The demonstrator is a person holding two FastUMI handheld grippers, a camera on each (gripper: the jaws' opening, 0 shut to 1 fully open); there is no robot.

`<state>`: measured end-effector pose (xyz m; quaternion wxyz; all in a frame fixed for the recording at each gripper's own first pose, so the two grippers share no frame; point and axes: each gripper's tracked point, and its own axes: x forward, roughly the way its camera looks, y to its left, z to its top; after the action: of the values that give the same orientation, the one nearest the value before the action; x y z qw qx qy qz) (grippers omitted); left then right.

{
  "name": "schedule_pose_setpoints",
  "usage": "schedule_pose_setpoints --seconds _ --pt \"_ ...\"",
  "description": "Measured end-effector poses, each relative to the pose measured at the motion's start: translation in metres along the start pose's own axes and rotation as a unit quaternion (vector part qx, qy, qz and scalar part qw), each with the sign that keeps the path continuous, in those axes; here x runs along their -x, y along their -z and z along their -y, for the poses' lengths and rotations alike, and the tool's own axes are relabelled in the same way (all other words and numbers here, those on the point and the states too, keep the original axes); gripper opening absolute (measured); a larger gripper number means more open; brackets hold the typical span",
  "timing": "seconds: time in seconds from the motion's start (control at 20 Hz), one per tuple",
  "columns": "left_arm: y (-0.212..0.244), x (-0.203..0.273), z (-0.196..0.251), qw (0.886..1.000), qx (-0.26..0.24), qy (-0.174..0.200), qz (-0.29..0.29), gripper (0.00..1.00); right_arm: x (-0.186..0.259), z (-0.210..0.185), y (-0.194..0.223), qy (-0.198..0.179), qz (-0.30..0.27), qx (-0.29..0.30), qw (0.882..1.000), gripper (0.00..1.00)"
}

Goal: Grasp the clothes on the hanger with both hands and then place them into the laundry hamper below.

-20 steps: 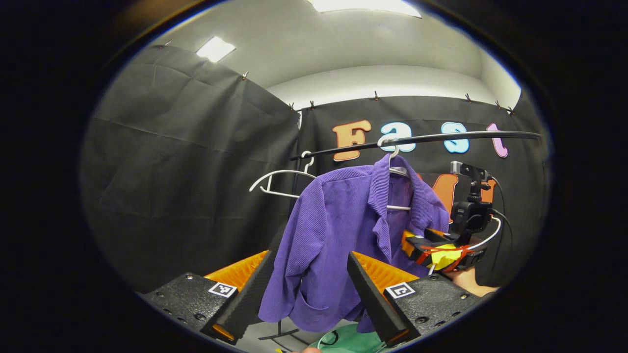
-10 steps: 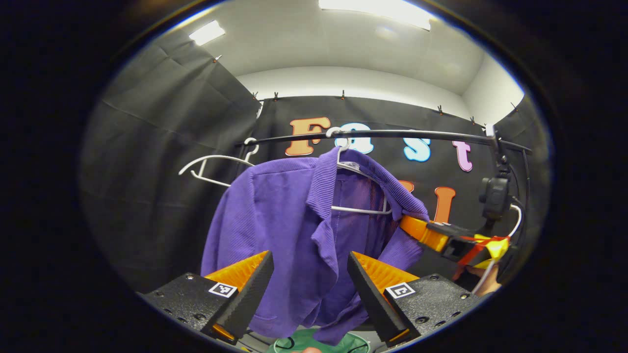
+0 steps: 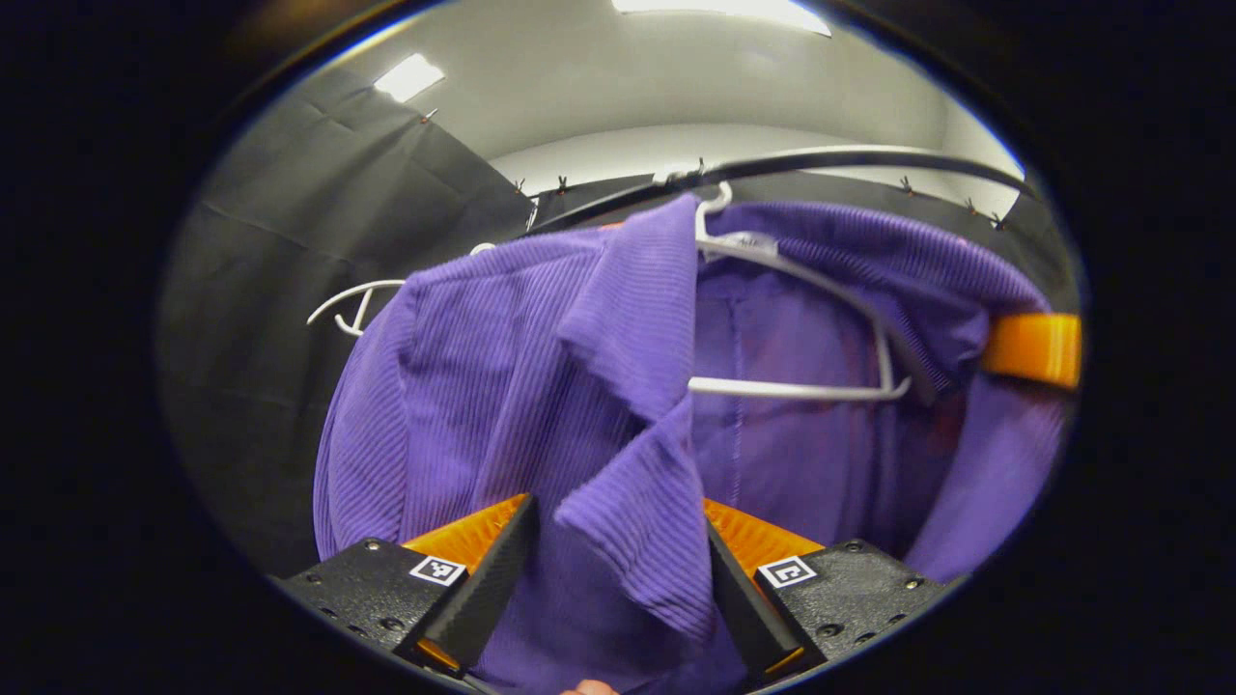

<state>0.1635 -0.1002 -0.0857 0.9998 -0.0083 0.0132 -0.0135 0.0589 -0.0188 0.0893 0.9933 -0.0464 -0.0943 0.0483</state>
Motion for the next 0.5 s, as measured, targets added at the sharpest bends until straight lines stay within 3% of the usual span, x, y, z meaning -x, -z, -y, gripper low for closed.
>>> schedule_pose_setpoints --seconds 0.1,0.15,0.4,0.5 --pt "0.005 -0.003 -0.007 1.000 -0.011 -0.003 -0.004 0.95 0.000 0.000 0.003 -0.001 -0.004 0.004 1.000 0.13" --pt "-0.001 -0.001 -0.009 1.000 -0.008 0.004 0.002 0.91 -0.001 -0.001 0.005 -0.001 -0.005 0.003 1.000 0.13" --pt "-0.057 0.033 -0.035 0.996 -0.077 0.017 0.046 0.12 -0.006 0.005 0.009 0.014 0.007 0.012 1.000 0.12" --pt "-0.091 0.049 -0.053 0.994 -0.076 -0.004 0.074 0.05 -0.006 0.008 0.006 0.024 0.019 0.019 0.999 0.12"
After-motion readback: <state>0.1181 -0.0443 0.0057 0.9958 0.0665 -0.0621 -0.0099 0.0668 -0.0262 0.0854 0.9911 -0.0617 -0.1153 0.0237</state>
